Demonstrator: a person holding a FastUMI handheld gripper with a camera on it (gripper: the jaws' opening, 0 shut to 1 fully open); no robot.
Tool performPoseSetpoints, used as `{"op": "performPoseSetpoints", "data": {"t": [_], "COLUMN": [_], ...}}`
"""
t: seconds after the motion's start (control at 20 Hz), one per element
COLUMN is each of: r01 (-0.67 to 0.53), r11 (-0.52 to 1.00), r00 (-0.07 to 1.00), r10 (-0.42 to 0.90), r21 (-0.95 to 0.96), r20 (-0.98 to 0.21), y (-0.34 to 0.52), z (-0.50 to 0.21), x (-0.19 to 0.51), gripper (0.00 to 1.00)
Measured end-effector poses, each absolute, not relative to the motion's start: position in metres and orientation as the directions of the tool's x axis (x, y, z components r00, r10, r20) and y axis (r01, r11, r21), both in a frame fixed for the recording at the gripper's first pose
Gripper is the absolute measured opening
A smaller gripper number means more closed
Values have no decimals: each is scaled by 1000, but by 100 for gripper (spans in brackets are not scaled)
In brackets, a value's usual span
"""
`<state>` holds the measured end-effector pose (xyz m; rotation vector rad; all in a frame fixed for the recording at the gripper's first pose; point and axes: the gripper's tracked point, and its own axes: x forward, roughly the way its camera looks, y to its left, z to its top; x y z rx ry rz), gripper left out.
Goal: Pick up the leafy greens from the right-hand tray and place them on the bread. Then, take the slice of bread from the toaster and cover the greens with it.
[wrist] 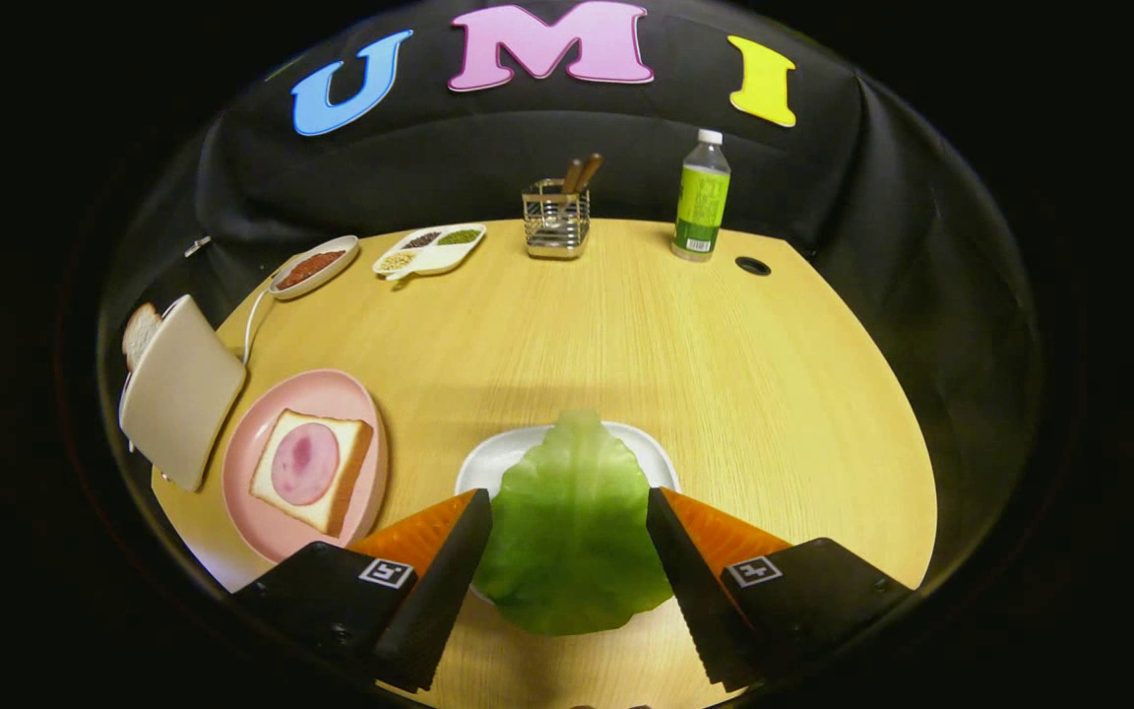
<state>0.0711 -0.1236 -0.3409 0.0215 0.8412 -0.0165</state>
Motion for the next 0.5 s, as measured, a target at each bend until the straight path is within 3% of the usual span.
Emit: {"op": "performPoseSetpoints", "data": {"t": [0.3, 0.5], "r01": [13, -25], "r11": [1000, 1000], "r00": [601, 617], "r10": [-1, 6], "r21": [8, -12], "r20": [-799, -787], "y": [-133, -130], "z": [-367, -367], "x": [58, 59], "gripper": [97, 90]}}
